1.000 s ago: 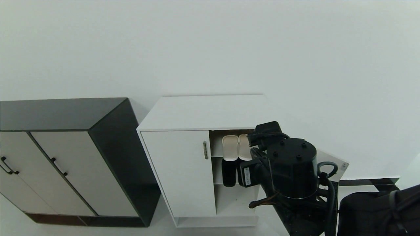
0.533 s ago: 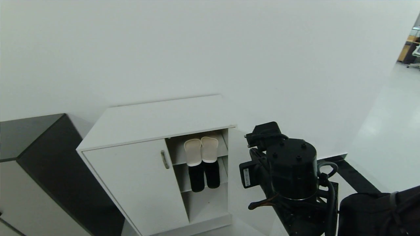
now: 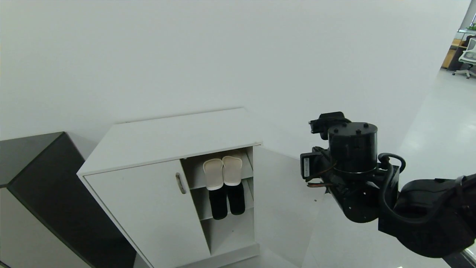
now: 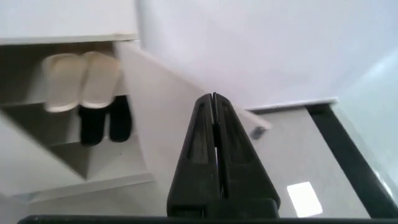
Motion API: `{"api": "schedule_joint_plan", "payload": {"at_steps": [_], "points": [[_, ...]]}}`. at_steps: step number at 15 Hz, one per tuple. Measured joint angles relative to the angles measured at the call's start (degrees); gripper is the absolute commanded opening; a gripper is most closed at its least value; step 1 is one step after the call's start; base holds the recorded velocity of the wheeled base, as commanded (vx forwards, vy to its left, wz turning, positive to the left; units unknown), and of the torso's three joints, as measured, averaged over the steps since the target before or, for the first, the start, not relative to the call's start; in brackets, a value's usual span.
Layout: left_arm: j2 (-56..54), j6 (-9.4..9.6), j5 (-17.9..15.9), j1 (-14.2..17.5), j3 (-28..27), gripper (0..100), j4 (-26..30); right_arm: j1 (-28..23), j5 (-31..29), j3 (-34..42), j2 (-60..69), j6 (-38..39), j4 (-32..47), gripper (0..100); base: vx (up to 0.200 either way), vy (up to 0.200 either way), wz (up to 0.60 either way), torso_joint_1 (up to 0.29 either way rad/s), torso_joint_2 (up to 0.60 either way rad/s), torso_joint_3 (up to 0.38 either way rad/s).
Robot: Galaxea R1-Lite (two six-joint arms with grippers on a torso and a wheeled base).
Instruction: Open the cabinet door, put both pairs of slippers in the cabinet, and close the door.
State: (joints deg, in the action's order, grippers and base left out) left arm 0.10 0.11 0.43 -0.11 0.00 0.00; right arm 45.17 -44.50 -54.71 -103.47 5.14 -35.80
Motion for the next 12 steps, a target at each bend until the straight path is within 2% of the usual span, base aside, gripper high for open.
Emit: {"api": "schedule_joint_plan", "payload": {"at_steps": [1, 2, 6, 12], "points": [[0.0, -0.01, 0.0, 0.0, 0.0, 0, 0.0, -0.9, 0.1, -1.7, 0.2, 2.0, 3.3, 0, 0.000, 0.000, 0.00, 0.000, 0.00, 0.000], [0.0, -0.04, 0.0, 0.0, 0.0, 0, 0.0, -1.3, 0.7, -3.2, 0.3, 3.7, 5.8, 0, -0.200, 0.000, 0.00, 0.007, 0.00, 0.002], [0.0, -0.01, 0.0, 0.0, 0.0, 0, 0.0, -2.7, 3.1, -5.5, 0.2, 4.9, 7.1, 0, -0.200, 0.000, 0.00, 0.009, 0.01, -0.002], [0.0, 0.05, 0.0, 0.0, 0.0, 0, 0.0, -9.1, 9.6, -9.0, -2.3, 5.2, 7.1, 0, 0.000, 0.000, 0.00, 0.000, 0.00, 0.000]]}}
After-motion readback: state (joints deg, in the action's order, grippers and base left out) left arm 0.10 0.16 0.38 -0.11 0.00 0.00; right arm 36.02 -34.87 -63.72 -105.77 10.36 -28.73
